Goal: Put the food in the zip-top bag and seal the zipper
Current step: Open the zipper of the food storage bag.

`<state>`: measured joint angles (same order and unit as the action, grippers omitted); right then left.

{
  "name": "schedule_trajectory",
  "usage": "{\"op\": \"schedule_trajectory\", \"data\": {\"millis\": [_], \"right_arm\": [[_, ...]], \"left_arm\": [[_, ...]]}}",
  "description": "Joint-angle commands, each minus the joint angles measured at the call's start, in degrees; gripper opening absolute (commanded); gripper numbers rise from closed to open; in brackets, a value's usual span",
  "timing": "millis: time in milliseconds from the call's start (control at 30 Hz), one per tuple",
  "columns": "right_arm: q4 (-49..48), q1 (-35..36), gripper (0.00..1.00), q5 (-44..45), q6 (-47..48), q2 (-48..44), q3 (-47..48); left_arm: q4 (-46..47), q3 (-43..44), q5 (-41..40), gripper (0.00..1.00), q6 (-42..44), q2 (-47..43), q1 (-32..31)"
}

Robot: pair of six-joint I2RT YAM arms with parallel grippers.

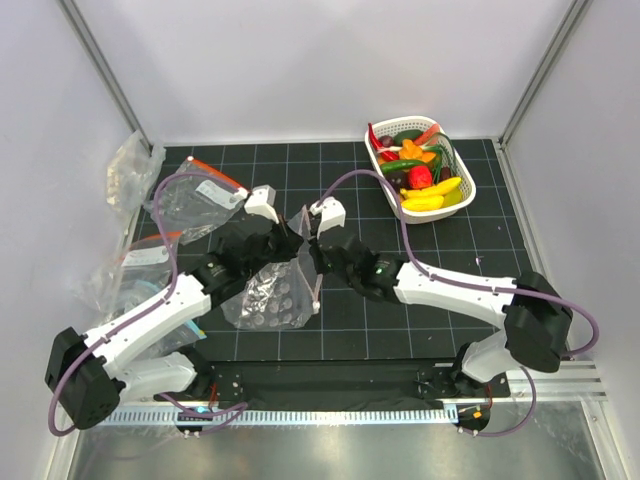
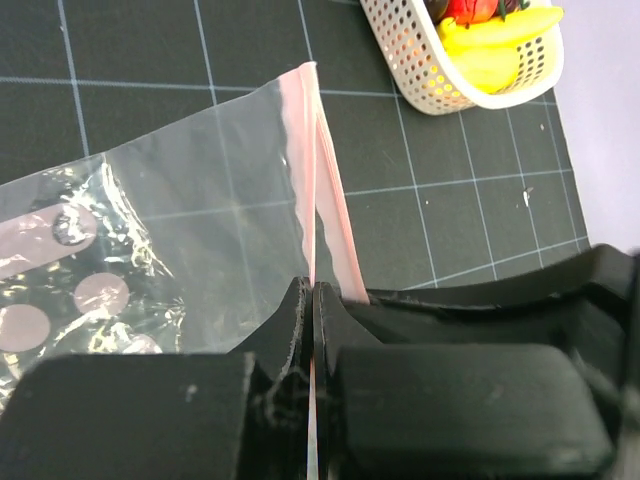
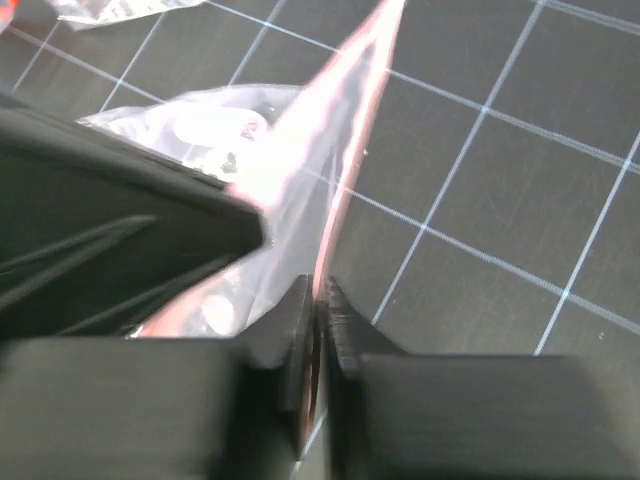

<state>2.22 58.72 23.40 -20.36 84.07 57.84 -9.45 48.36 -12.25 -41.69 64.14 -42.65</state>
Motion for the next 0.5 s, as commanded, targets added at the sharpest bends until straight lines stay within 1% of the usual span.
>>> {"op": "schedule_trajectory", "data": {"millis": [0, 33, 133, 200, 333, 467], "right_arm": [[1.12, -1.32, 0.03, 0.69, -2.31, -0.75, 2.27], [1.30, -1.59, 0.01, 0.60, -2.58, -0.93, 2.19], [-0.27, -1.68, 0.01, 0.60, -2.75, -2.24, 0.70], [-1.33, -1.68, 0.01, 1.03, -2.84, -3.56, -0.36], [-1.78, -1.68, 0.01, 2.44, -2.76, -4.88, -1.24], [-1.87, -1.68, 0.01, 4.46, -3.11, -6.37, -2.65]], "left_arm": [[2.25, 1.39, -2.33, 0.00, 1.70, -2.44, -0.24], [1.81, 1.65, -2.60, 0.00, 2.05, -2.35, -0.32], [-0.82, 3.32, -5.23, 0.00, 3.19, -1.13, -1.55], [-3.46, 5.60, -8.65, 0.01, 4.25, 0.19, -3.22], [-8.73, 10.43, -11.74, 0.01, 6.09, 5.81, -6.21], [-8.74, 11.93, -15.43, 0.05, 6.71, 8.80, -10.07]]}}
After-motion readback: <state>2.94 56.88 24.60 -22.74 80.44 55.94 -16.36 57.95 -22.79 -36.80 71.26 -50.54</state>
